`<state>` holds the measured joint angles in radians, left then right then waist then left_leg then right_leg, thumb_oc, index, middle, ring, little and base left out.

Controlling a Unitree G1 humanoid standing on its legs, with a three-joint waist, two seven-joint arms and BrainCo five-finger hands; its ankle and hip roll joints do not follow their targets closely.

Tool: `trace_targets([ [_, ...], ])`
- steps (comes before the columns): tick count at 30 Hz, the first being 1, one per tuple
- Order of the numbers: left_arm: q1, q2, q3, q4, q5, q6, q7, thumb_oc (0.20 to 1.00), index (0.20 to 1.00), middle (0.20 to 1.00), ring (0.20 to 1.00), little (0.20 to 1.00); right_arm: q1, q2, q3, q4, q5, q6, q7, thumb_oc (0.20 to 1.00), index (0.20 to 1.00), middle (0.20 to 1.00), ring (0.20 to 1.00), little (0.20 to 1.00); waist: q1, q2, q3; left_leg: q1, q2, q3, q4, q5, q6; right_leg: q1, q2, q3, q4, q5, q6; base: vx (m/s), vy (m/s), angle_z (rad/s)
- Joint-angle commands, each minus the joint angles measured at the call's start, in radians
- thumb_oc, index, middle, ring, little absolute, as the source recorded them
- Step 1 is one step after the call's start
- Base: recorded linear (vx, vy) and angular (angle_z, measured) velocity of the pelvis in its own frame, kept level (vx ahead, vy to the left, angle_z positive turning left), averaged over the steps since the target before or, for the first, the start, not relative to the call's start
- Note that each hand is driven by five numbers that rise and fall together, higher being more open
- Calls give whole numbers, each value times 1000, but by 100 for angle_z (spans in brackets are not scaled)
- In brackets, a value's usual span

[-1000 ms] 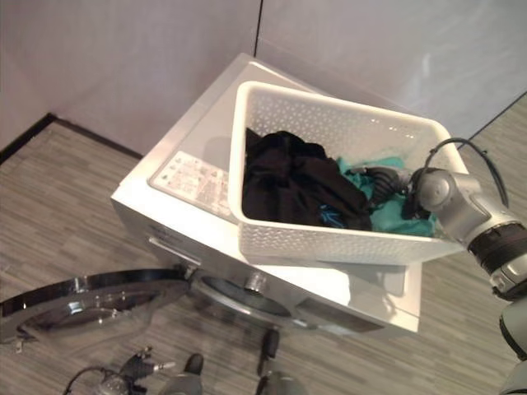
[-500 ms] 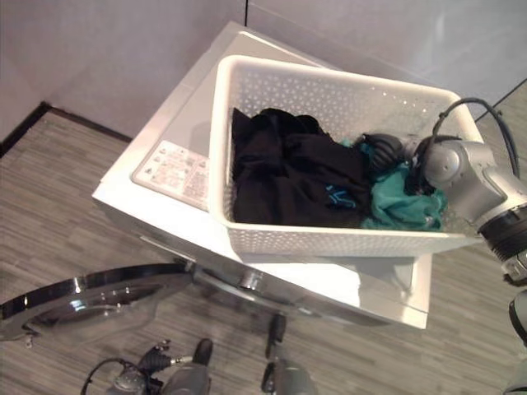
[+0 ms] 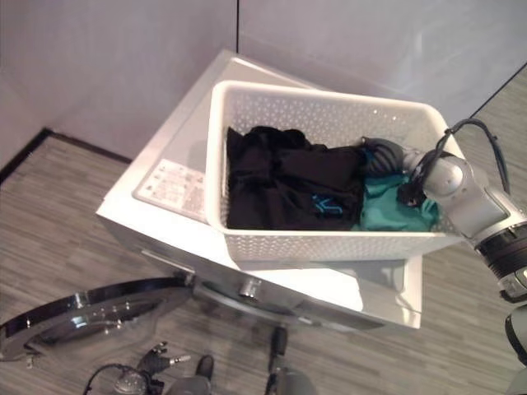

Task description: Grab the laundry basket,head to the washer,open it,put in the laundry and shut it.

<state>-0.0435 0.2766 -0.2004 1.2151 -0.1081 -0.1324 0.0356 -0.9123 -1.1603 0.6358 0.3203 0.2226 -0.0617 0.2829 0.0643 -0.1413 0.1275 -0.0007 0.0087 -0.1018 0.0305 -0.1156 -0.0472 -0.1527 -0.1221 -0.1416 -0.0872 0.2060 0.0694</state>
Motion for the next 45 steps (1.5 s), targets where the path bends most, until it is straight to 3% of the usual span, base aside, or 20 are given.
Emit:
trace_targets([
  [1, 1, 15, -31, 77, 23, -21, -1, 1000, 1000, 1000, 1000, 1000, -72, -84, -91, 19, 121, -54, -98, 200, 200, 200, 200, 200, 10, -2, -69, -25, 50, 21, -118, 98, -23, 125, -60, 27, 25, -152, 100, 49, 0, -5],
  [11, 16, 6, -35, 106, 22, -22, 11, 1000, 1000, 1000, 1000, 1000, -172, -90, -174, 48, 244, -95, -211, 200, 200, 200, 200, 200, 1, 2, -117, 17, 45, 20, -118, 78, -19, 157, -64, 29, 34, -166, 98, 19, -1, -1],
  [16, 20, -2, -43, 116, 12, -18, 13, 1000, 1000, 1000, 1000, 1000, -234, -40, -126, 64, 253, -96, -224, 200, 200, 200, 200, 200, -1, 5, -124, 29, 43, 24, -118, 72, -15, 161, -64, 36, 36, -166, 98, 2, 3, -1],
  [22, 28, -9, -52, 105, 8, -17, 10, 1000, 1000, 1000, 1000, 1000, -214, 20, -52, 38, 218, -66, -170, 200, 200, 200, 200, 200, 5, 2, -120, 31, 43, 25, -118, 73, -13, 161, -64, 40, 35, -165, 98, 2, 6, -5],
  [25, 28, -10, -59, 101, 6, -14, 5, 1000, 1000, 1000, 1000, 1000, -234, 75, 22, 51, 190, -46, -132, 200, 200, 200, 200, 200, 16, -4, -112, 32, 43, 22, -118, 73, -12, 158, -64, 41, 37, -165, 97, 0, 0, 0],
  [29, 27, -8, -70, 97, 4, -11, 2, 1000, 1000, 1000, 1000, 1000, -304, 213, 118, 130, 164, -24, -113, 200, 200, 200, 200, 200, 43, -7, -98, 32, 43, 20, -118, 76, -9, 156, -63, 39, 39, -162, 97, -2, 4, -4],
  [30, 27, -9, -69, 97, 4, -10, 2, 1000, 1000, 1000, 1000, 1000, -306, 214, 120, 132, 164, -25, -113, 200, 200, 200, 200, 200, 42, -7, -98, 32, 43, 20, -118, 76, -9, 156, -63, 39, 39, -162, 97, 0, 1, -6],
  [33, 14, 4, -76, 94, -14, -7, 4, 1000, 1000, 1000, 1000, 1000, -390, 347, 181, 276, 110, 9, -119, 200, 200, 200, 200, 200, 69, -23, -83, 22, 45, 17, -118, 82, -10, 157, -61, 29, 27, -158, 95, -13, -4, 4],
  [36, 6, 13, -74, 98, -23, -2, 7, 1000, 1000, 1000, 1000, 1000, -410, 392, 186, 337, 111, 25, -125, 200, 200, 200, 200, 200, 78, -34, -75, 9, 46, 16, -118, 87, -13, 156, -59, 22, 18, -154, 95, -19, -12, 17],
  [37, 5, 15, -72, 101, -24, -1, 9, 1000, 1000, 1000, 1000, 1000, -413, 393, 190, 343, 114, 28, -121, 504, 504, 504, 504, 504, 78, -37, -73, 5, 46, 15, -118, 88, -13, 152, -59, 21, 18, -153, 95, -21, -13, 17],
  [38, 7, 17, -69, 104, -24, 0, 9, 1000, 1000, 1000, 1000, 1000, -414, 383, 194, 336, 120, 34, -114, 570, 570, 570, 570, 570, 77, -40, -73, 3, 47, 15, -118, 89, -14, 151, -58, 20, 17, -153, 95, -9, -7, 7],
  [39, 11, 19, -65, 110, -23, 3, 9, 1000, 1000, 1000, 1000, 1000, -410, 366, 194, 328, 119, 39, -107, 1000, 1000, 1000, 1000, 1000, 74, -43, -73, 1, 47, 15, -118, 88, -15, 149, -58, 21, 17, -152, 95, -7, -3, 5],
  [42, 19, 20, -60, 113, -20, 1, 7, 1000, 1000, 1000, 1000, 1000, -403, 330, 201, 320, 130, 38, -91, 1000, 1000, 1000, 1000, 1000, 68, -45, -71, 1, 48, 19, -118, 87, -17, 147, -58, 23, 19, -150, 96, -4, 2, 0],
  [45, 32, 14, -50, 123, -13, 1, -4, 1000, 1000, 1000, 1000, 1000, -382, 229, 198, 311, 140, 24, -84, 1000, 1000, 1000, 1000, 1000, 48, -42, -75, 13, 50, 35, -118, 79, -17, 147, -56, 36, 17, -147, 99, 7, 10, -6],
])
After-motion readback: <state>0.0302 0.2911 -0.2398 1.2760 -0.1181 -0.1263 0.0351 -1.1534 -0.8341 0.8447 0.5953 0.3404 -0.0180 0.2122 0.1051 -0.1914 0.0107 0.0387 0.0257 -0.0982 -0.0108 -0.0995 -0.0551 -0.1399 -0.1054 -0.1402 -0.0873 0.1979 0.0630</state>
